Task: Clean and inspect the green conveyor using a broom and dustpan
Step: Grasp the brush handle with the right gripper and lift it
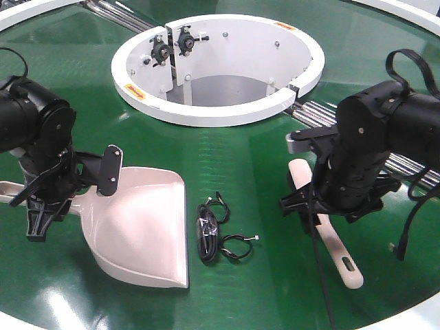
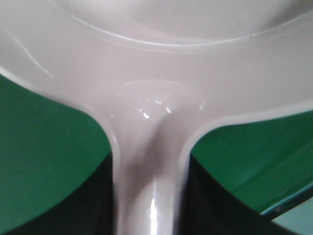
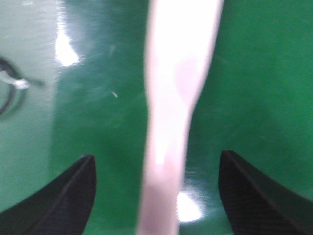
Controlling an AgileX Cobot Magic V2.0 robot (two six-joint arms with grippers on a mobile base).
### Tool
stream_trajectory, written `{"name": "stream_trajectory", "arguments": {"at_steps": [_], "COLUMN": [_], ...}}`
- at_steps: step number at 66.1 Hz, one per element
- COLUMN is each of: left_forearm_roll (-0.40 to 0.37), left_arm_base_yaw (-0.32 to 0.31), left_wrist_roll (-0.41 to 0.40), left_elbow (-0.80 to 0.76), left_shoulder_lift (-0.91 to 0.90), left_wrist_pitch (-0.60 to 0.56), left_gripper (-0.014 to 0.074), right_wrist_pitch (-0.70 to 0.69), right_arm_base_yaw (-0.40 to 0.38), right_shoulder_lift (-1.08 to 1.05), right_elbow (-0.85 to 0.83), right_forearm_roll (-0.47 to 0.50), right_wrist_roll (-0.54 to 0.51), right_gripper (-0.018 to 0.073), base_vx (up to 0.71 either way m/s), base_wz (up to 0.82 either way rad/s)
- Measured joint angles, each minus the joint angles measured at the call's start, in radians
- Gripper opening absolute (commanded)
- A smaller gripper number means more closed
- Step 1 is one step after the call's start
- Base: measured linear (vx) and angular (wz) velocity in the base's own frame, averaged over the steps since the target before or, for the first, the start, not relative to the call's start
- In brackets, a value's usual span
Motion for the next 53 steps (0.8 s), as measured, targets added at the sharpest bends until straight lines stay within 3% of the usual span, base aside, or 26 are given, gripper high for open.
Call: {"name": "stream_trajectory", "arguments": {"at_steps": [23, 53], "left_forearm_roll": [0.000, 0.000], "left_arm_base_yaw": [0.000, 0.000], "left_wrist_roll": [0.000, 0.000], "left_elbow": [0.000, 0.000], "left_shoulder_lift": [0.000, 0.000], "left_wrist_pitch": [0.000, 0.000], "left_gripper": [0.0000, 0.0000], "right_wrist_pitch": [-0.020, -0.059], "right_arm_base_yaw": [-0.016, -0.016], "right_shoulder_lift": [0.072, 0.217], "right_elbow": [-0.004, -0.004], "right_forearm_roll": [0.057, 0.059], "right_wrist_roll": [-0.055, -0.058], "right_gripper": [0.0498, 0.0494], "base_vx": [0.00, 0.00], "base_wz": [0.00, 0.00]}}
